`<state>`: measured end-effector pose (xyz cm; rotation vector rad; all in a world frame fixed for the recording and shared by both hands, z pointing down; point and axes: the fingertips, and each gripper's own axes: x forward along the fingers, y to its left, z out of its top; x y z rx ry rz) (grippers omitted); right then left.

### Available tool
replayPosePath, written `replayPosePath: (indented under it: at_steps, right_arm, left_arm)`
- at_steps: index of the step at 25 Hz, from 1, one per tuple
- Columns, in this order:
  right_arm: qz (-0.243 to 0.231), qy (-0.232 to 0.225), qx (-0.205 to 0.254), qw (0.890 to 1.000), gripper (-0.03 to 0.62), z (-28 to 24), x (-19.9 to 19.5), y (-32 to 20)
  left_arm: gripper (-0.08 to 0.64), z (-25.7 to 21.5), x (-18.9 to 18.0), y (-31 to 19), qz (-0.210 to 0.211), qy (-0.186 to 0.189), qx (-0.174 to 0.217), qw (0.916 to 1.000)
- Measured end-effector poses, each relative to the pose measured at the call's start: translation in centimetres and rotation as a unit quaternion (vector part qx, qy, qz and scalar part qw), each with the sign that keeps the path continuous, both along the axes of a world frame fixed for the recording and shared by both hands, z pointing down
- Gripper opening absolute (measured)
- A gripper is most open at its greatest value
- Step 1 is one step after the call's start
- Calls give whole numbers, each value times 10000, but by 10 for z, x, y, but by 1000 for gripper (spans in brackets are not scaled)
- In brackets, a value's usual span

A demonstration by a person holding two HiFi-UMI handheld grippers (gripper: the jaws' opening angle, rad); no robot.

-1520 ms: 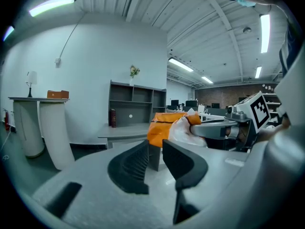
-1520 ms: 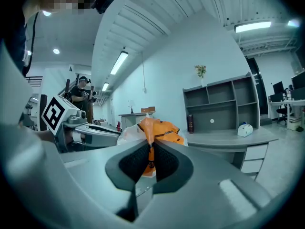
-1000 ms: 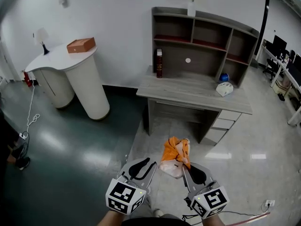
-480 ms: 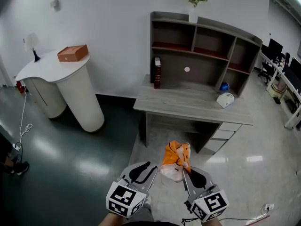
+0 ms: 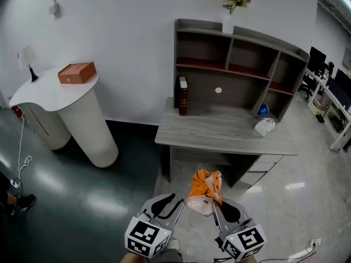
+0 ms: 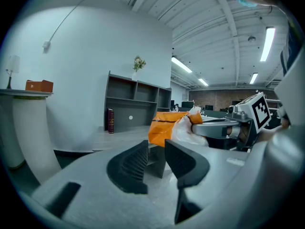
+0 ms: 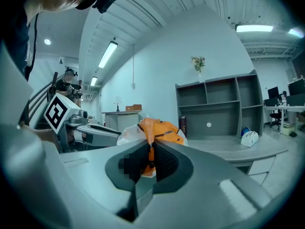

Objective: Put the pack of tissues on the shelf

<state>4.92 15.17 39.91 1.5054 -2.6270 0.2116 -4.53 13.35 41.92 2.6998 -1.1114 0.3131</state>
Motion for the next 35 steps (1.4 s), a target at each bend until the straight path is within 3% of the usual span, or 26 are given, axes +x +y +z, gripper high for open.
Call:
replayPosePath:
  at_steps: [14, 22, 35]
  right_arm:
    - [181, -2, 37, 9998, 8, 0, -28, -81]
    - [123, 116, -60, 9998, 8, -2, -19, -131]
    - [-247, 85, 193, 9995, 8, -19, 24, -229]
  left_arm:
    - [114, 3, -28, -79, 152, 60, -88, 9998]
    - [114, 7, -17, -124, 152, 128, -189, 9996]
    - [115, -16, 26, -218, -183, 14, 69, 9998]
